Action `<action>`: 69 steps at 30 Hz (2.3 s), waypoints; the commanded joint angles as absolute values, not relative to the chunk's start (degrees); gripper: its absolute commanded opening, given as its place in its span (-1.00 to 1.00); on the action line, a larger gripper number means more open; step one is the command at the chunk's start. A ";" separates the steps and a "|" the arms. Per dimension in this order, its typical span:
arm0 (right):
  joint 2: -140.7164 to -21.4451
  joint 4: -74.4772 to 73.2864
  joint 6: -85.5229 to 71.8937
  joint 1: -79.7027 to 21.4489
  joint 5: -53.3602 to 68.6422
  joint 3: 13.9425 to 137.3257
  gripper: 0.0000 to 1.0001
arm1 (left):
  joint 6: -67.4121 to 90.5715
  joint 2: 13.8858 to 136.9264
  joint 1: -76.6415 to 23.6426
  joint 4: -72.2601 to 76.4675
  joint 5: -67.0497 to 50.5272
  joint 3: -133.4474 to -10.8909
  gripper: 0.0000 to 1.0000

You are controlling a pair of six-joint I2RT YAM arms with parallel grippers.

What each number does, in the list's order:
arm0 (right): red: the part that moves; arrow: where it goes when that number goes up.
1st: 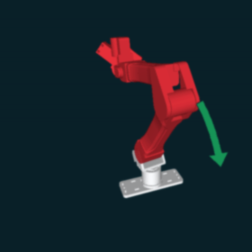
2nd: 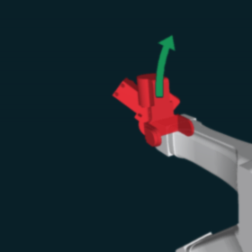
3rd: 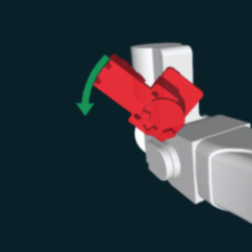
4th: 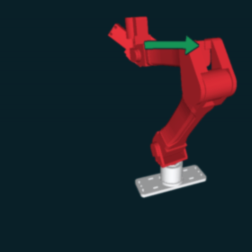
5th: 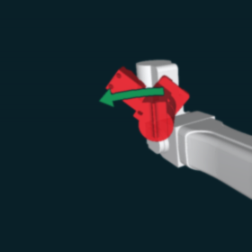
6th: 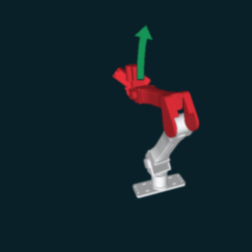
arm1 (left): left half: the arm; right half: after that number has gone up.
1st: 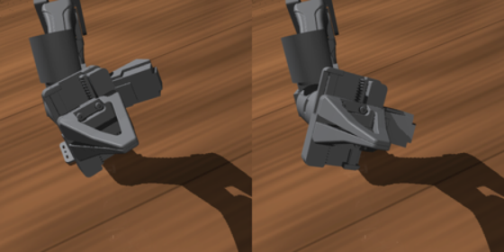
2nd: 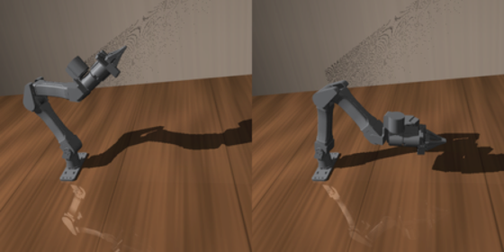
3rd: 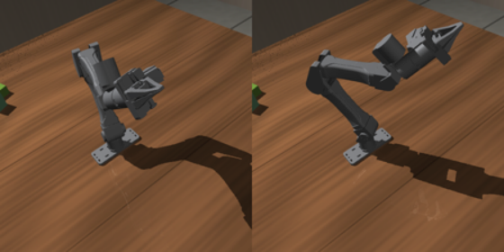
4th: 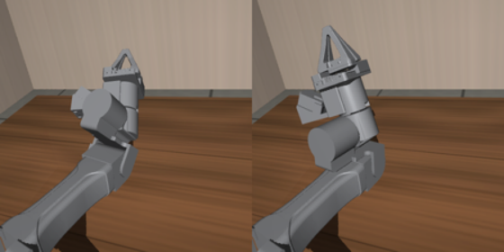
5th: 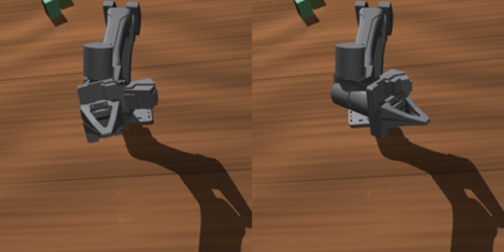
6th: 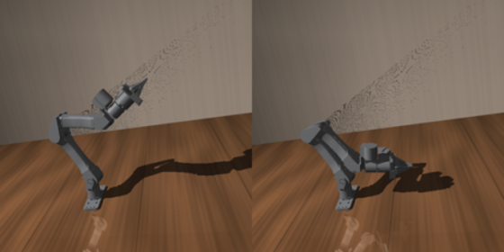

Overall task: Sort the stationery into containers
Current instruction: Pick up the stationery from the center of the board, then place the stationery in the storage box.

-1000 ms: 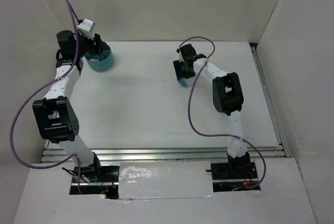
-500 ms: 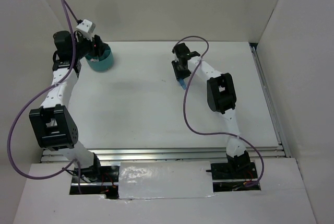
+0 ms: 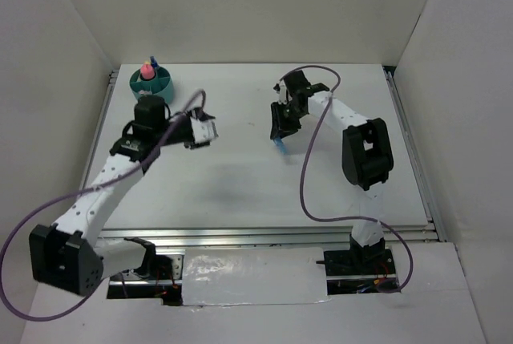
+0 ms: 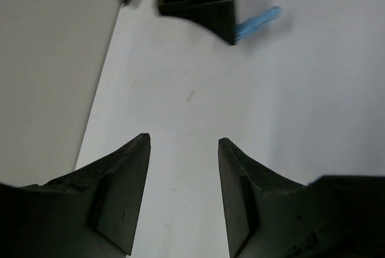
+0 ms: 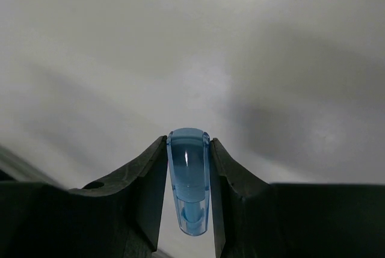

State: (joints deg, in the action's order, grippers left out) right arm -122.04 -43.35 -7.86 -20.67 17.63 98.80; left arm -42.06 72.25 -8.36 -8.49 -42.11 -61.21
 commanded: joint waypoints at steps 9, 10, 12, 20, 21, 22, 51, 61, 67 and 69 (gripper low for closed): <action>-107.14 -41.31 -22.14 -26.27 28.22 91.23 -1.00 | -74.79 61.08 -35.67 -18.01 -33.23 -50.80 0.20; -107.49 -42.18 -24.24 -27.15 27.60 92.10 -1.00 | -76.62 61.17 -38.21 -18.10 -31.74 -50.10 0.20; -107.84 -43.15 -26.80 -29.17 26.20 92.63 -1.00 | -78.48 61.79 -41.30 -16.97 -30.15 -48.61 0.20; -109.25 -46.23 -29.97 -34.89 17.06 94.48 -1.00 | -81.12 68.37 -45.35 -15.21 -23.74 -49.74 0.15; -109.68 -46.67 -30.41 -35.59 16.09 94.31 -1.00 | -80.86 69.07 -45.53 -15.21 -23.30 -50.36 0.15; -109.95 -46.84 -30.50 -35.77 14.60 94.22 -1.00 | -80.51 70.21 -45.53 -15.12 -22.94 -50.71 0.13; -109.95 -43.60 -33.31 -34.90 32.23 91.06 -0.57 | -78.22 78.93 -42.63 -15.90 -24.43 -57.48 -0.78; -106.62 -37.71 -34.19 -22.08 41.92 87.72 0.39 | -65.06 74.45 -35.61 -17.76 -31.02 -58.62 -1.00; -100.02 -26.98 -42.80 -4.59 49.28 82.44 0.40 | -42.22 80.74 -15.33 -5.03 -37.51 -64.49 -1.00; -100.02 -27.15 -41.76 -1.42 50.44 83.14 0.40 | -33.11 85.32 -7.18 -2.82 -41.47 -72.13 -1.00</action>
State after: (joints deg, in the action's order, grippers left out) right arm -104.07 -31.81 -39.79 -3.14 44.53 82.59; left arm -49.80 80.93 -16.12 -12.45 -34.33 -64.51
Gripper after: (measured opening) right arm 0.700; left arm 0.267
